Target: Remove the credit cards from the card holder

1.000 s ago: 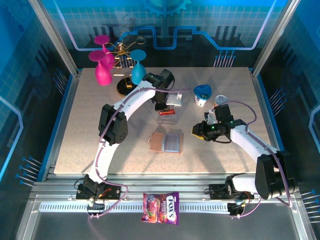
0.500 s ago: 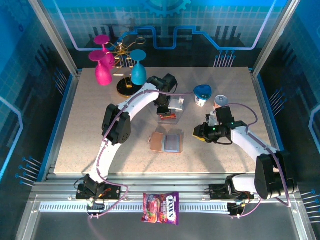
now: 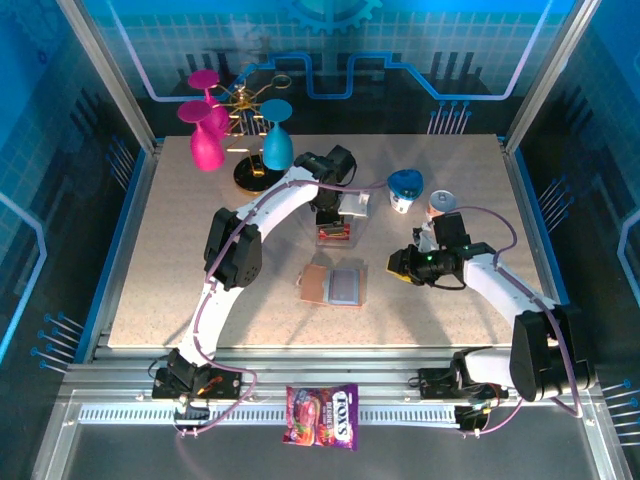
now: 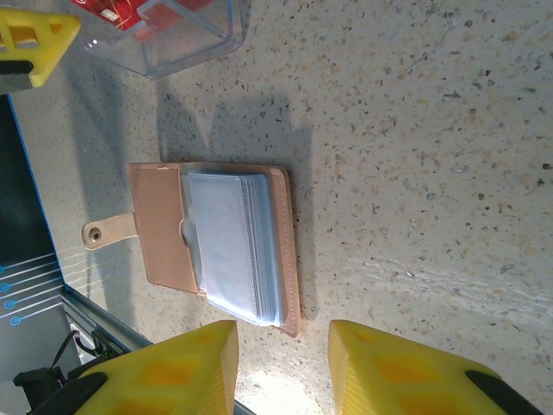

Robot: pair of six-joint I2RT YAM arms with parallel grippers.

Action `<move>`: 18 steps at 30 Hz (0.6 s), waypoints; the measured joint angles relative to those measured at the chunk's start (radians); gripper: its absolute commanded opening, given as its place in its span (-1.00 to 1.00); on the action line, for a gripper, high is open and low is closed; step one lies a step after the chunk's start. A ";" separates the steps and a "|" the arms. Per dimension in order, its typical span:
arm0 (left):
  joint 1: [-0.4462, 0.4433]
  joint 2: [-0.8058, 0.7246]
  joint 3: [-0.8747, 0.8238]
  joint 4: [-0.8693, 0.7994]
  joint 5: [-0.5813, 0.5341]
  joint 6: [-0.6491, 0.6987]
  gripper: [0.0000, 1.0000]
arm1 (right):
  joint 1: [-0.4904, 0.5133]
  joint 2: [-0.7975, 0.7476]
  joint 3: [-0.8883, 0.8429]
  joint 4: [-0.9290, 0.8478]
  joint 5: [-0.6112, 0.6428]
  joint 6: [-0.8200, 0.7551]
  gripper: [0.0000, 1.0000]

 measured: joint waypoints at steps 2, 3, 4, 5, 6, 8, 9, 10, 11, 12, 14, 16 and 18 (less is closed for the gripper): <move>0.000 0.000 0.000 0.014 -0.013 -0.001 -0.25 | 0.000 -0.003 0.000 0.000 0.000 0.000 -0.31; 0.000 0.000 0.000 0.021 -0.017 -0.003 -0.25 | 0.000 -0.005 0.000 0.000 0.000 0.000 -0.30; 0.000 0.000 -0.001 0.027 -0.020 -0.004 -0.23 | 0.000 -0.006 0.000 0.000 0.000 0.000 -0.30; 0.000 -0.001 -0.005 0.034 -0.020 -0.006 -0.20 | 0.000 -0.008 0.000 0.000 0.000 0.000 -0.30; 0.000 -0.004 -0.013 0.045 -0.020 -0.007 -0.18 | 0.000 -0.008 0.000 0.000 0.000 0.000 -0.30; 0.000 -0.017 -0.042 0.068 -0.019 -0.008 -0.15 | 0.000 -0.010 0.000 0.000 0.000 0.000 -0.30; 0.000 -0.028 -0.058 0.076 -0.016 -0.010 -0.14 | 0.000 -0.011 0.000 0.000 0.000 0.000 -0.30; 0.000 -0.041 -0.076 0.086 -0.012 -0.016 -0.14 | 0.000 -0.011 0.000 0.000 0.000 0.000 -0.30; 0.000 -0.055 -0.091 0.094 -0.008 -0.024 -0.14 | 0.000 -0.011 0.000 0.000 0.000 0.000 -0.30; 0.000 -0.073 -0.109 0.105 0.000 -0.034 -0.15 | 0.000 -0.011 0.000 0.000 0.000 0.000 -0.30; 0.000 -0.112 -0.138 0.124 0.018 -0.063 -0.16 | 0.000 -0.011 0.000 0.000 0.000 0.000 -0.30; 0.000 -0.166 -0.175 0.156 0.040 -0.116 -0.15 | 0.000 -0.011 0.000 0.001 0.000 0.000 -0.30; 0.000 -0.233 -0.238 0.205 0.057 -0.183 -0.15 | 0.000 -0.011 0.000 0.001 -0.001 0.001 -0.30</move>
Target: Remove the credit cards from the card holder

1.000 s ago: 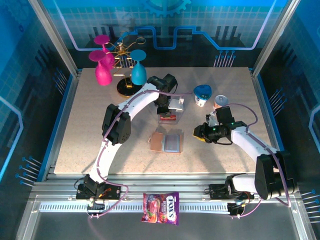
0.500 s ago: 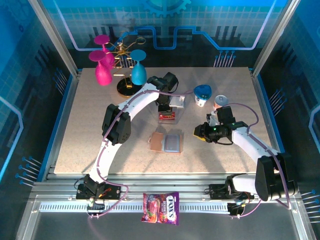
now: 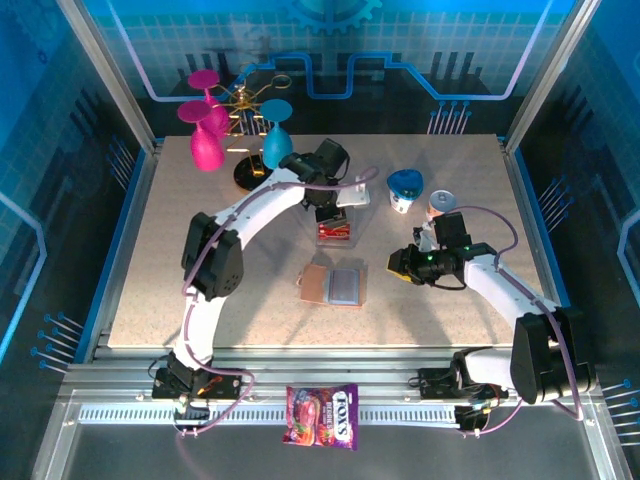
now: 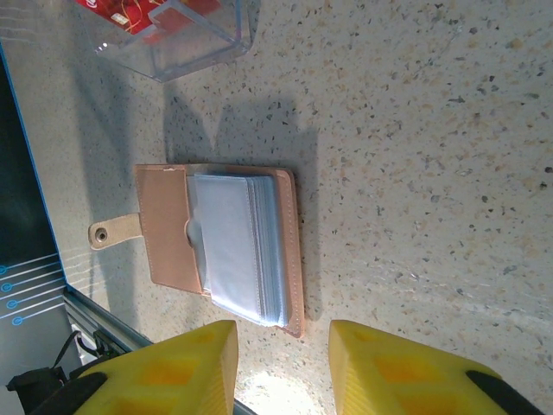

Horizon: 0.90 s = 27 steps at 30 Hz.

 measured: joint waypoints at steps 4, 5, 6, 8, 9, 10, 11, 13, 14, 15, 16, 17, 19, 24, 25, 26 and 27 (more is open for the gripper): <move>-0.006 -0.154 -0.171 0.107 0.024 -0.179 -0.17 | 0.000 0.000 0.000 0.008 -0.007 0.000 -0.31; -0.008 -0.182 -0.204 0.129 0.031 -0.229 -0.17 | 0.000 0.000 0.000 0.008 -0.009 0.000 -0.31; -0.010 -0.208 -0.235 0.147 0.035 -0.289 -0.17 | 0.000 0.000 0.000 0.009 -0.013 0.001 -0.31; -0.011 -0.244 -0.285 0.184 0.044 -0.401 -0.15 | 0.000 0.000 0.000 0.016 -0.018 0.003 -0.31; -0.011 -0.262 -0.317 0.208 0.048 -0.466 -0.15 | 0.000 0.001 0.000 0.021 -0.022 0.004 -0.31; -0.011 -0.279 -0.349 0.227 0.053 -0.534 -0.14 | 0.000 0.004 0.000 0.026 -0.023 0.006 -0.31; -0.011 -0.290 -0.371 0.237 0.060 -0.591 -0.15 | 0.001 0.008 0.000 0.034 -0.024 0.007 -0.31; -0.011 -0.316 -0.424 0.259 0.073 -0.726 -0.16 | 0.004 0.024 0.000 0.045 -0.026 0.008 -0.31; -0.011 -0.328 -0.446 0.271 0.081 -0.787 -0.18 | 0.006 0.032 0.000 0.049 -0.026 0.011 -0.31; -0.013 -0.343 -0.476 0.289 0.093 -0.856 -0.21 | 0.010 0.042 0.000 0.053 -0.026 0.011 -0.31; -0.015 -0.361 -0.509 0.304 0.104 -0.924 -0.21 | 0.017 0.050 0.000 0.058 -0.025 0.014 -0.31; -0.018 -0.377 -0.539 0.319 0.115 -0.984 -0.22 | 0.024 0.056 0.000 0.061 -0.026 0.017 -0.31; -0.027 -0.414 -0.608 0.360 0.138 -1.102 -0.23 | 0.039 0.068 0.000 0.070 -0.026 0.023 -0.31; -0.058 -0.480 -0.750 0.443 0.187 -1.329 -0.22 | 0.073 0.092 0.000 0.090 -0.026 0.033 -0.31; -0.061 -0.484 -0.767 0.454 0.197 -1.371 -0.23 | 0.080 0.097 0.000 0.093 -0.026 0.033 -0.31; -0.063 -0.485 -0.779 0.463 0.206 -1.401 -0.23 | 0.086 0.100 0.000 0.095 -0.026 0.034 -0.31; -0.066 -0.485 -0.793 0.473 0.216 -1.434 -0.23 | 0.092 0.102 0.000 0.097 -0.025 0.034 -0.31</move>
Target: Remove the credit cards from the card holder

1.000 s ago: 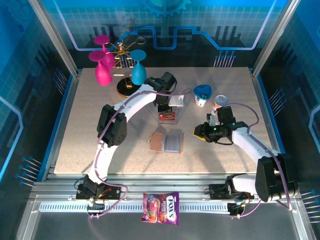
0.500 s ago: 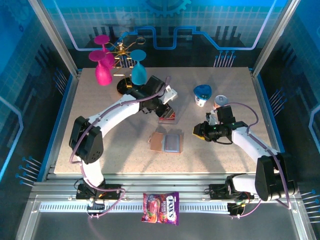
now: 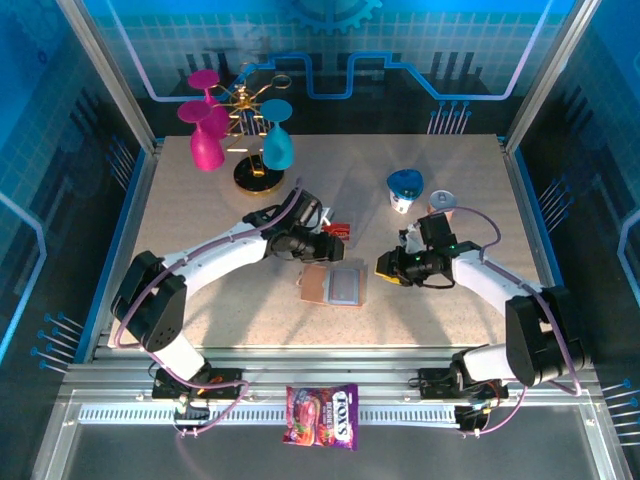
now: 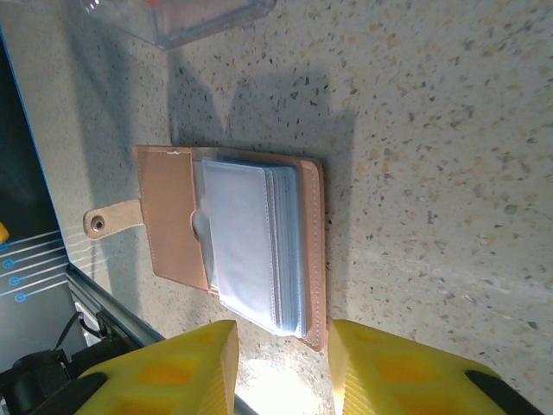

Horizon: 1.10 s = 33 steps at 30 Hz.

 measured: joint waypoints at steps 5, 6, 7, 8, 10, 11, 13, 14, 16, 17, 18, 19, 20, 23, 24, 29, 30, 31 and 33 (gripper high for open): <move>-0.044 0.002 -0.034 0.032 0.004 -0.119 -0.28 | 0.026 0.005 0.000 0.009 0.001 0.010 -0.31; -0.057 0.005 -0.036 0.043 0.006 -0.142 -0.28 | 0.030 0.005 0.000 0.010 0.002 0.011 -0.31; -0.069 0.011 -0.037 0.055 0.013 -0.163 -0.28 | 0.034 0.005 0.000 0.011 0.004 0.014 -0.31; -0.077 0.018 -0.039 0.066 0.019 -0.180 -0.28 | 0.035 0.005 0.000 0.012 0.003 0.017 -0.31; -0.096 0.044 -0.044 0.096 0.031 -0.216 -0.27 | 0.040 0.005 0.000 0.017 0.004 0.022 -0.31; -0.102 0.057 -0.046 0.101 0.031 -0.226 -0.27 | 0.041 0.005 0.000 0.017 0.004 0.024 -0.31; -0.111 0.087 -0.050 0.106 0.034 -0.250 -0.26 | 0.043 0.005 0.000 0.017 0.005 0.026 -0.31; -0.114 0.098 -0.052 0.111 0.037 -0.256 -0.26 | 0.043 0.005 0.000 0.017 0.008 0.026 -0.31; -0.116 0.128 -0.056 0.124 0.048 -0.277 -0.26 | 0.043 0.004 0.000 0.016 0.016 0.026 -0.32; -0.116 0.139 -0.058 0.127 0.052 -0.283 -0.26 | 0.043 0.004 0.000 0.016 0.023 0.026 -0.32; -0.116 0.153 -0.058 0.130 0.059 -0.294 -0.27 | 0.043 0.003 0.000 0.015 0.031 0.026 -0.32; -0.117 0.167 -0.058 0.138 0.064 -0.301 -0.28 | 0.043 0.002 0.000 0.014 0.038 0.026 -0.32; -0.117 0.178 -0.058 0.145 0.068 -0.305 -0.29 | 0.043 0.002 0.000 0.013 0.043 0.026 -0.32; -0.119 0.203 -0.058 0.155 0.076 -0.323 -0.34 | 0.043 -0.003 -0.003 0.013 0.057 0.026 -0.32; -0.120 0.209 -0.058 0.157 0.081 -0.328 -0.34 | 0.043 -0.004 -0.005 0.014 0.058 0.026 -0.32; -0.121 0.227 -0.058 0.172 0.093 -0.329 -0.31 | 0.043 -0.004 -0.014 0.013 0.061 0.029 -0.32; -0.121 0.233 -0.058 0.175 0.093 -0.332 -0.30 | 0.043 -0.005 -0.014 0.013 0.061 0.030 -0.32; -0.121 0.240 -0.058 0.176 0.093 -0.333 -0.28 | 0.043 -0.005 -0.014 0.013 0.061 0.030 -0.32; -0.121 0.250 -0.058 0.178 0.096 -0.338 -0.26 | 0.043 -0.005 -0.014 0.014 0.060 0.033 -0.32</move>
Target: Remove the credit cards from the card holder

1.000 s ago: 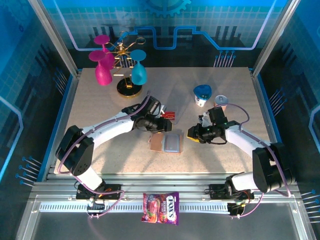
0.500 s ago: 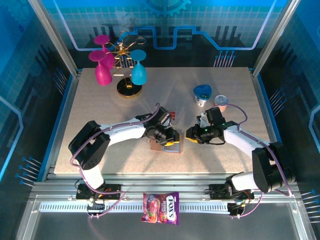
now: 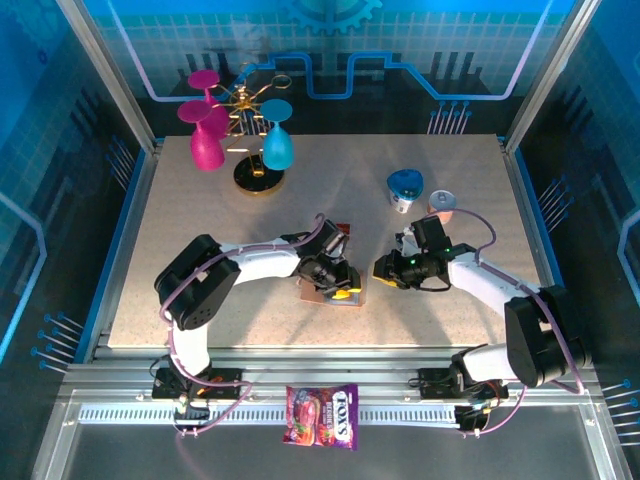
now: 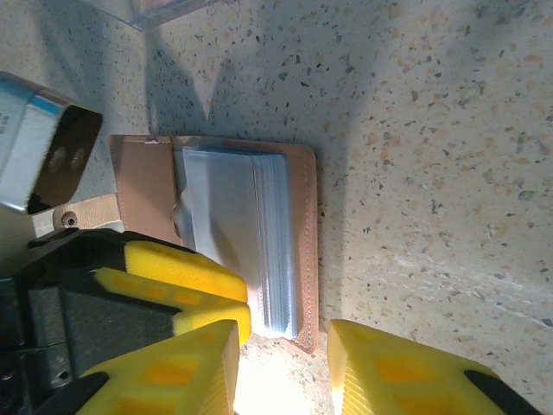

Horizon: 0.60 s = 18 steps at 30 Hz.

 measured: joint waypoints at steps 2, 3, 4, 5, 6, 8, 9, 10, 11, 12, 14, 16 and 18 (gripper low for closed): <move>0.000 0.000 0.001 0.000 0.001 -0.002 -0.25 | 0.000 0.000 0.000 0.000 0.000 0.000 -0.32; 0.000 0.000 0.002 -0.002 0.001 -0.001 -0.25 | 0.000 0.000 -0.001 0.000 0.000 0.000 -0.32; 0.000 0.000 0.002 -0.005 0.001 0.000 -0.24 | 0.000 0.000 -0.001 0.000 0.000 0.000 -0.32; 0.000 0.000 0.003 -0.008 0.000 0.003 -0.23 | 0.000 0.000 -0.001 0.000 0.000 0.000 -0.32; 0.000 0.000 0.005 -0.012 -0.001 0.004 -0.23 | 0.000 0.000 -0.001 0.000 0.000 0.000 -0.32; -0.001 -0.001 0.009 -0.025 -0.010 0.011 -0.21 | 0.000 0.000 -0.001 0.000 0.000 0.000 -0.32; -0.001 -0.002 0.011 -0.033 -0.016 0.014 -0.20 | 0.000 0.000 -0.001 0.001 0.000 0.000 -0.32; -0.001 -0.003 0.014 -0.043 -0.023 0.015 -0.18 | 0.000 0.000 -0.001 0.001 0.000 0.000 -0.32; -0.001 -0.005 0.017 -0.052 -0.030 0.018 -0.17 | 0.000 0.000 -0.001 0.002 0.000 0.000 -0.32; -0.001 -0.008 0.021 -0.066 -0.040 0.022 -0.16 | 0.000 0.000 -0.001 0.002 0.000 0.000 -0.32; -0.001 -0.012 0.027 -0.089 -0.056 0.030 -0.14 | 0.000 0.000 -0.001 0.002 0.000 0.000 -0.32; -0.001 -0.014 0.031 -0.109 -0.074 0.040 -0.14 | 0.000 0.000 -0.001 0.002 -0.001 0.000 -0.32; -0.001 -0.016 0.036 -0.128 -0.089 0.045 -0.14 | 0.000 0.000 -0.001 0.002 -0.001 0.000 -0.32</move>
